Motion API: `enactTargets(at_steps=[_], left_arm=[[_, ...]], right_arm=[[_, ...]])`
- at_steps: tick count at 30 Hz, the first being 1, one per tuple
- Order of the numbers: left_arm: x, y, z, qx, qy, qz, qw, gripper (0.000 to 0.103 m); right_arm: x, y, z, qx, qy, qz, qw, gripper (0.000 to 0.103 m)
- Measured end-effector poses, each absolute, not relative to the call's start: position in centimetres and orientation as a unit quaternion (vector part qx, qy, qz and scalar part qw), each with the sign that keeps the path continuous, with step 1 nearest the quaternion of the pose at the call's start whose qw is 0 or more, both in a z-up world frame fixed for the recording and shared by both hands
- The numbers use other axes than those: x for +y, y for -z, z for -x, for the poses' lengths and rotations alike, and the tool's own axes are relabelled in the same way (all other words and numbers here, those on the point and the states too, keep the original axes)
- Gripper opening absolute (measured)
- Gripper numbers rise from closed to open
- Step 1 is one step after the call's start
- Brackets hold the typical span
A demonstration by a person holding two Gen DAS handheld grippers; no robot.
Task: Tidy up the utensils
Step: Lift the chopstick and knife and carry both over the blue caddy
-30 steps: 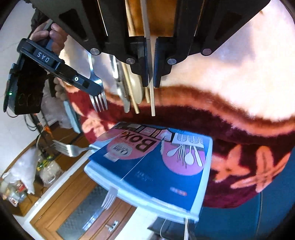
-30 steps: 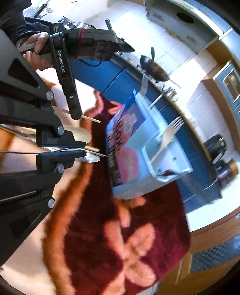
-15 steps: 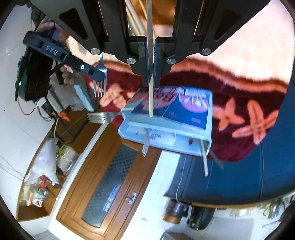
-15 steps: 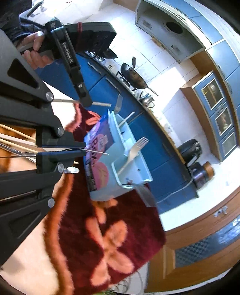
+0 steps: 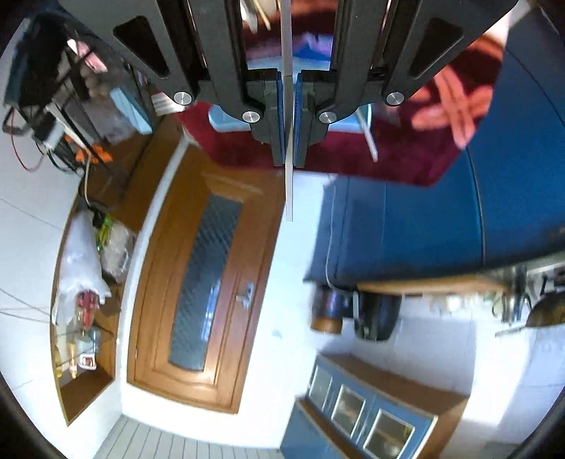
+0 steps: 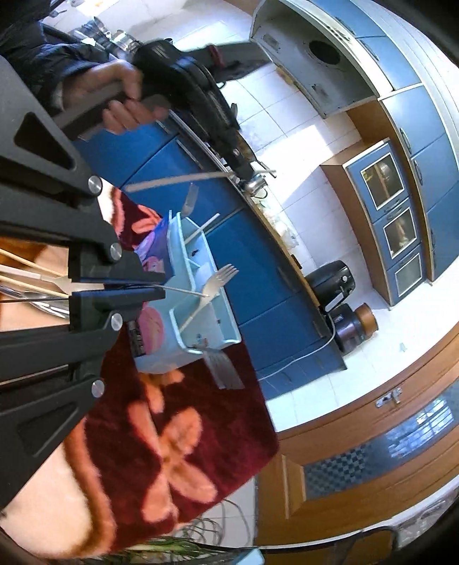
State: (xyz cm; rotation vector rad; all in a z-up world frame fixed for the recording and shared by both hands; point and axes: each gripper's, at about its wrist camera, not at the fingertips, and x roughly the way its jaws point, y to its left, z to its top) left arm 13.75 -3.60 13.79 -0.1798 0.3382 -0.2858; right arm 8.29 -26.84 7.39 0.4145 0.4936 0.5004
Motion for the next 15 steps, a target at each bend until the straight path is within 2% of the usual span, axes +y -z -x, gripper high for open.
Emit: enactTargets(at_steps=[15], left_arm=[[-2.3, -14.7, -19.1, 0.071, 0.071, 0.091, 0.991, 0.004]], right_arm=[[-24.0, -14.2, -13.4, 0.16, -0.213, -0.158, 0.951, 0.003]])
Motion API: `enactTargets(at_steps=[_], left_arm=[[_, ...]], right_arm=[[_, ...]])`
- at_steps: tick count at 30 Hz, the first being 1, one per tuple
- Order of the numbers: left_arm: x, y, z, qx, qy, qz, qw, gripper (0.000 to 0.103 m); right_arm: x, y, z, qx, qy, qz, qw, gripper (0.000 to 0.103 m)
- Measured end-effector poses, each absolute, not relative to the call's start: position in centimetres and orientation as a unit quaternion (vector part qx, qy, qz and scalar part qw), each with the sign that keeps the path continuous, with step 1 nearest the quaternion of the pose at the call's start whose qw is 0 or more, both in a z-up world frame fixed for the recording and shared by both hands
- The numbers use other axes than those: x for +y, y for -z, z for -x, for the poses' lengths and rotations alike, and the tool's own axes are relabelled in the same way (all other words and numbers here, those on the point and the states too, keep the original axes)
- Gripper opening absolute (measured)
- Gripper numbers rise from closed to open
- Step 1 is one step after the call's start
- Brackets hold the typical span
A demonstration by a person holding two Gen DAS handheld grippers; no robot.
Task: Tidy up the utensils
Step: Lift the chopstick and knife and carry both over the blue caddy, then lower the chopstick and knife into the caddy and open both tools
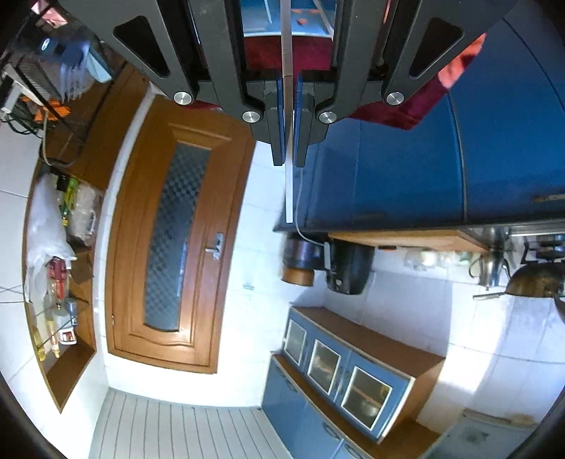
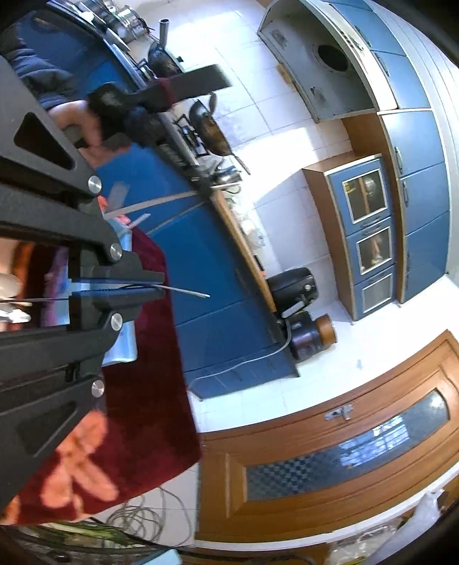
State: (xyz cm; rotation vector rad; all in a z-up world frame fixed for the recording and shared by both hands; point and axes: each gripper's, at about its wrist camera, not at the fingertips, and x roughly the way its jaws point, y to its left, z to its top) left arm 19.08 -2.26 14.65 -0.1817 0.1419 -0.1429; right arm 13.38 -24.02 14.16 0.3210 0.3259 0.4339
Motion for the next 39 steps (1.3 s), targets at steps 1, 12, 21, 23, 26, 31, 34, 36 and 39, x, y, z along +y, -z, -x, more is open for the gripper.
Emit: enactTargets(at_steps=[1, 12, 21, 23, 26, 31, 34, 36, 39], left_arm=[[-2.1, -14.5, -19.4, 0.068, 0.069, 0.091, 0.991, 0.004], [-2.3, -11.2, -20.1, 0.075, 0.078, 0.097, 0.989, 0.004], [-3.0, -9.7, -19.8, 0.065, 0.083, 0.083, 0.991, 0.004], [-3.0, -9.4, -19.9, 0.069, 0.082, 0.083, 0.991, 0.004], [-3.1, -9.0, -20.5, 0.085, 0.085, 0.088, 0.989, 0.004], [-3.4, -8.7, -20.8, 0.095, 0.084, 0.084, 0.988, 0.004], [-3.2, -8.7, -20.9, 0.101, 0.086, 0.092, 0.987, 0.004], [-3.2, -8.7, -20.9, 0.105, 0.087, 0.093, 0.986, 0.005], [-3.3, -8.9, -20.9, 0.11, 0.09, 0.094, 0.985, 0.01]], right_arm=[[-23.7, -14.5, -13.8, 0.149, -0.206, -0.153, 0.955, 0.003], [-21.6, -13.2, -18.4, 0.087, -0.139, -0.105, 0.981, 0.003], [-21.5, -10.3, -19.8, 0.117, -0.142, -0.1, 0.978, 0.003], [-21.2, -10.0, -19.8, 0.126, -0.146, -0.088, 0.977, 0.003], [-20.8, -9.7, -19.9, 0.14, -0.152, -0.076, 0.976, 0.003], [-20.3, -9.1, -19.9, 0.153, -0.165, -0.08, 0.971, 0.004], [-20.0, -9.0, -19.9, 0.158, -0.172, -0.081, 0.969, 0.004], [-20.0, -9.0, -19.8, 0.165, -0.179, -0.088, 0.966, 0.004], [-20.0, -9.4, -19.7, 0.165, -0.188, -0.094, 0.964, 0.007]])
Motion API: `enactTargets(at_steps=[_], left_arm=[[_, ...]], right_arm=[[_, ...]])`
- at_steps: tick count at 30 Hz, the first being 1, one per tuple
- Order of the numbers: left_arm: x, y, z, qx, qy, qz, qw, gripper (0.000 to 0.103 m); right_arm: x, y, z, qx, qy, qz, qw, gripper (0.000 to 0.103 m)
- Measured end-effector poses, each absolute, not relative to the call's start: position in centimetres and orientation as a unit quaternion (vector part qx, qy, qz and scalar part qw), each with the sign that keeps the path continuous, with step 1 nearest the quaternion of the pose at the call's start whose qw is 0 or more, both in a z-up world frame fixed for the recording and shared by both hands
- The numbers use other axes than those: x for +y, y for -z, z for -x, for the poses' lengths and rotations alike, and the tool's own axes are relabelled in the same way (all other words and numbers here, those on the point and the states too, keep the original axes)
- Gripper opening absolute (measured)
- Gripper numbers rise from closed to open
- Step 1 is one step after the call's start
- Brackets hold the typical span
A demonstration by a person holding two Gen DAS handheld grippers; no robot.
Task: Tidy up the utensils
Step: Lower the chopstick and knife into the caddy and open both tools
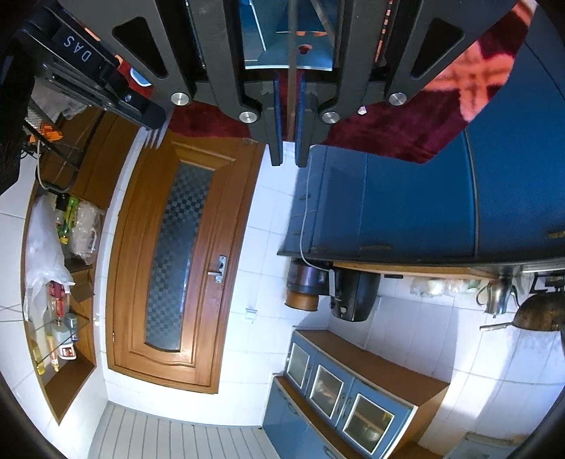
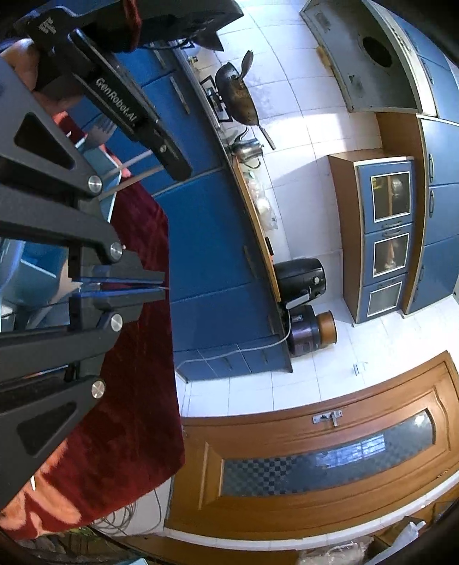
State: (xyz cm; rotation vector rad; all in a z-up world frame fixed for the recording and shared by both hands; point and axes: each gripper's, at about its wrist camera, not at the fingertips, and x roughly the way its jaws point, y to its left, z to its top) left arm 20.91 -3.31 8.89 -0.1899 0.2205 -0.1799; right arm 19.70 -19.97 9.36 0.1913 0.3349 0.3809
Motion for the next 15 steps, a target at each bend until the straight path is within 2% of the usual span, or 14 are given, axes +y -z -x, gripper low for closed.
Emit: enactTargets(at_steps=[4, 15], left_arm=[[-3.4, -9.0, -20.7, 0.119, 0.091, 0.097, 0.984, 0.013], [-3.2, -11.1, -18.0, 0.128, 0.1, 0.106, 0.981, 0.013]], right_arm=[[-20.0, -9.8, -19.0, 0.16, -0.19, -0.096, 0.964, 0.013], [-20.5, -12.0, -15.3, 0.144, -0.186, -0.104, 0.966, 0.014]])
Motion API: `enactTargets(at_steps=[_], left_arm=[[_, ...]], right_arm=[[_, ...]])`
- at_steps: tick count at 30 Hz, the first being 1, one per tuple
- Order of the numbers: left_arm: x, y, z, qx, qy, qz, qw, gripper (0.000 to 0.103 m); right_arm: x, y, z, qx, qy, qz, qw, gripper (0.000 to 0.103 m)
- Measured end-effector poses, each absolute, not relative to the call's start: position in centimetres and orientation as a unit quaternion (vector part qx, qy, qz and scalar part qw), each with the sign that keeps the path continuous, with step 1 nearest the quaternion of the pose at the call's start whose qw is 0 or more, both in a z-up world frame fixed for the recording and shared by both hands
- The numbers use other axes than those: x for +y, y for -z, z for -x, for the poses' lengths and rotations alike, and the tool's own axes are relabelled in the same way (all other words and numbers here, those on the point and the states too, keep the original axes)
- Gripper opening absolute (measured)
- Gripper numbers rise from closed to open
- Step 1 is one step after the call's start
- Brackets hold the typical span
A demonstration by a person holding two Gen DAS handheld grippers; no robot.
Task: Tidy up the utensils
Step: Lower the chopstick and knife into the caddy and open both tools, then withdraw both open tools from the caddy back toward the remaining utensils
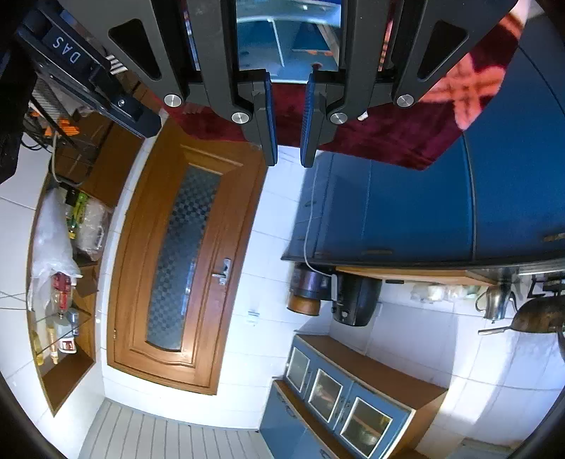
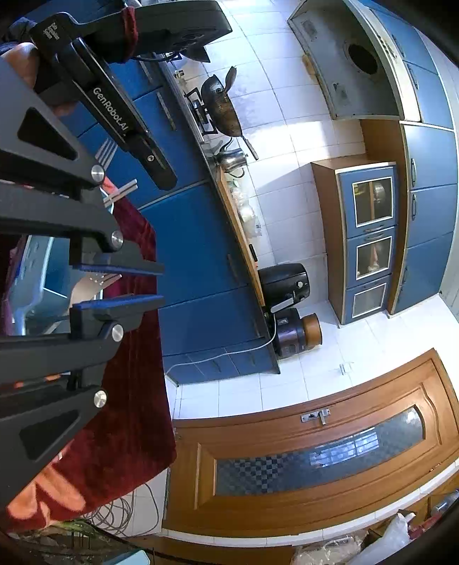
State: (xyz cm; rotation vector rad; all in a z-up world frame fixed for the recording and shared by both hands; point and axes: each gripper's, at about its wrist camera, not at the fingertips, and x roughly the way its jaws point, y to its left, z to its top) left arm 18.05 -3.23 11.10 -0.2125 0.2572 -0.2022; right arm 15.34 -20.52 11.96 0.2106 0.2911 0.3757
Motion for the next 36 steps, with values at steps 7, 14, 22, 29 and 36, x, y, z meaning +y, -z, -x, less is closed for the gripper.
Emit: enactTargets(at_steps=[7, 14, 22, 29, 36], left_arm=[[-3.6, -12.3, -15.1, 0.14, 0.119, 0.089, 0.979, 0.013], [-2.9, -12.9, -12.0, 0.164, 0.123, 0.072, 0.976, 0.013], [-2.4, -12.1, -9.1, 0.198, 0.119, 0.063, 0.971, 0.014], [-3.2, -10.0, -7.2, 0.245, 0.127, 0.045, 0.96, 0.03], [-4.1, -7.9, -6.4, 0.29, 0.131, 0.034, 0.947, 0.03]], right_arm=[[-21.1, -12.6, -12.3, 0.16, -0.18, -0.109, 0.964, 0.014], [-21.8, -11.9, -9.6, 0.19, -0.17, -0.12, 0.959, 0.017], [-22.1, -11.0, -6.5, 0.22, -0.16, -0.11, 0.956, 0.018], [-22.7, -9.3, -4.6, 0.265, -0.146, -0.097, 0.948, 0.021], [-23.4, -7.1, -3.3, 0.299, -0.143, -0.105, 0.938, 0.028]])
